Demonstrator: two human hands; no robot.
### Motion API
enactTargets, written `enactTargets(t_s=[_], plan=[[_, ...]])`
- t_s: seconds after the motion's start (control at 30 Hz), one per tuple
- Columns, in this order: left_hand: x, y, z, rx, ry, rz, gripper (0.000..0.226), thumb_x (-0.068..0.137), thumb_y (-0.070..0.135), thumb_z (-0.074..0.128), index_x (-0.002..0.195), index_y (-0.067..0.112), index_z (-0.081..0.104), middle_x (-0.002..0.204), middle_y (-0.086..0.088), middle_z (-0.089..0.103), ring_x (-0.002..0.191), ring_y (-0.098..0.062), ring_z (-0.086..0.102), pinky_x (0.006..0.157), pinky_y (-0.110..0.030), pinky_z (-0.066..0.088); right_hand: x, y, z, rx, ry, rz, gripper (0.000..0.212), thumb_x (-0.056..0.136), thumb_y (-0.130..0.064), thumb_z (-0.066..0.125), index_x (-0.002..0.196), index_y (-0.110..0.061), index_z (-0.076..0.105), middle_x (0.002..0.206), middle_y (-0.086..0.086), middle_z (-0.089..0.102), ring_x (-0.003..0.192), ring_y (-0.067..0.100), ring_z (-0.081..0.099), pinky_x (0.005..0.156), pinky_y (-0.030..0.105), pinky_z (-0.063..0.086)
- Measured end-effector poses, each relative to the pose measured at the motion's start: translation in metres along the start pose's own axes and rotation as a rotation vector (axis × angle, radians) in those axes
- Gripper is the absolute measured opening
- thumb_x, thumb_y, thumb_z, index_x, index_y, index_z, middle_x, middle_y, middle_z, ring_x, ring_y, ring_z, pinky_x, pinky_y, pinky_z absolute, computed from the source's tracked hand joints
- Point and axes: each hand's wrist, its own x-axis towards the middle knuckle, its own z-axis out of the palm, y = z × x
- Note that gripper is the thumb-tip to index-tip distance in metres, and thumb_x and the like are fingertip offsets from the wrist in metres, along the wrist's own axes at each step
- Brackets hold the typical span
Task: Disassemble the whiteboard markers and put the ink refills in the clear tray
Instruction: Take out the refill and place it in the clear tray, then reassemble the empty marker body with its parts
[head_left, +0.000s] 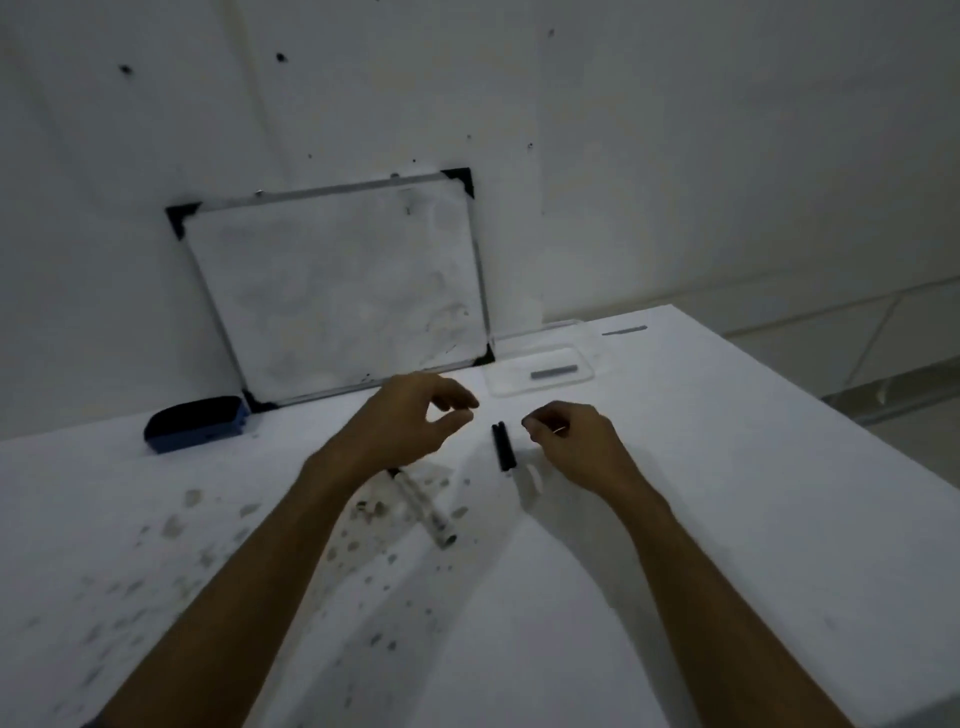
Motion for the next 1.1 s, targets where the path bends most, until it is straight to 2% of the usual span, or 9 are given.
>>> enactTargets(t_s=[0.1,0.2,0.3,0.37,0.5,0.7,0.83,0.97,1.1], plan=[[-0.055,-0.024,-0.003,0.029,-0.004,-0.023,0.022,0.099,0.037,0.065,0.118,0.029,0.075,0.113,0.014,0.071,0.099,-0.001,0.061,0.088,-0.026,0.051,-0.029,-0.029,0.019,-0.018,-0.064,-0.072,0.021,0.096,-0.034,0.063,0.107,-0.022,0.075,0.100,-0.012,0.074,0.086,0.005,0.067,0.068,0.010,0.045],[-0.094,-0.047,0.006,0.021,0.067,-0.015,0.022,0.100,0.030,0.065,0.119,0.026,0.074,0.118,0.007,0.071,0.108,-0.010,0.058,0.095,-0.032,0.047,-0.057,-0.049,0.049,-0.077,-0.131,-0.106,0.023,0.091,-0.043,0.067,0.107,-0.028,0.073,0.096,-0.015,0.072,0.083,0.004,0.066,0.075,0.021,0.052],[-0.126,-0.063,0.023,-0.099,0.261,0.033,0.020,0.101,0.024,0.062,0.118,0.025,0.072,0.119,0.007,0.072,0.111,-0.012,0.061,0.098,-0.033,0.047,-0.076,-0.061,0.077,-0.229,-0.151,-0.103,0.052,0.078,-0.063,0.072,0.118,-0.030,0.066,0.106,-0.011,0.066,0.090,0.009,0.066,0.081,0.030,0.056],[-0.144,-0.069,0.035,-0.153,0.341,0.014,0.020,0.102,0.020,0.061,0.119,0.024,0.071,0.118,0.009,0.070,0.111,-0.009,0.060,0.097,-0.027,0.047,-0.084,-0.064,0.091,-0.289,-0.131,-0.105,0.062,0.075,-0.064,0.074,0.123,-0.027,0.063,0.112,-0.006,0.062,0.096,0.013,0.066,0.083,0.032,0.056],[-0.153,-0.073,0.043,-0.215,0.373,-0.020,0.021,0.102,0.019,0.062,0.121,0.026,0.069,0.115,0.011,0.069,0.108,-0.004,0.060,0.093,-0.015,0.044,-0.089,-0.062,0.103,-0.338,-0.055,-0.115,0.047,0.083,-0.045,0.075,0.121,-0.019,0.068,0.115,0.000,0.069,0.097,0.018,0.069,0.085,0.035,0.058],[-0.148,-0.079,0.046,0.008,0.444,0.126,0.031,0.101,0.031,0.061,0.129,0.022,0.070,0.135,-0.002,0.067,0.126,-0.021,0.058,0.107,-0.038,0.043,-0.086,-0.067,0.100,-0.029,-0.002,-0.169,0.027,0.095,-0.035,0.066,0.116,-0.020,0.074,0.104,-0.005,0.075,0.081,0.003,0.065,0.068,0.006,0.046],[-0.147,-0.072,0.040,0.185,0.562,0.243,0.035,0.100,0.034,0.062,0.128,0.016,0.072,0.136,-0.006,0.068,0.132,-0.027,0.056,0.112,-0.039,0.036,-0.083,-0.069,0.097,0.068,-0.069,-0.224,0.025,0.098,-0.034,0.063,0.117,-0.025,0.074,0.112,-0.008,0.074,0.099,0.004,0.065,0.080,0.015,0.052],[-0.146,-0.074,0.036,0.247,0.568,0.263,0.030,0.100,0.036,0.064,0.114,0.015,0.079,0.112,-0.003,0.078,0.111,-0.027,0.068,0.096,-0.042,0.047,-0.087,-0.073,0.099,0.187,-0.175,-0.233,0.028,0.097,-0.034,0.064,0.120,-0.022,0.074,0.115,-0.007,0.075,0.107,0.005,0.068,0.093,0.024,0.055],[-0.147,-0.077,0.037,0.095,0.447,0.196,0.038,0.104,0.040,0.056,0.121,0.013,0.076,0.104,-0.003,0.073,0.078,-0.018,0.067,0.066,-0.031,0.055,-0.078,-0.075,0.091,0.179,-0.257,-0.189,0.032,0.099,-0.040,0.059,0.126,-0.024,0.068,0.107,-0.004,0.075,0.092,0.011,0.070,0.083,0.028,0.058]])
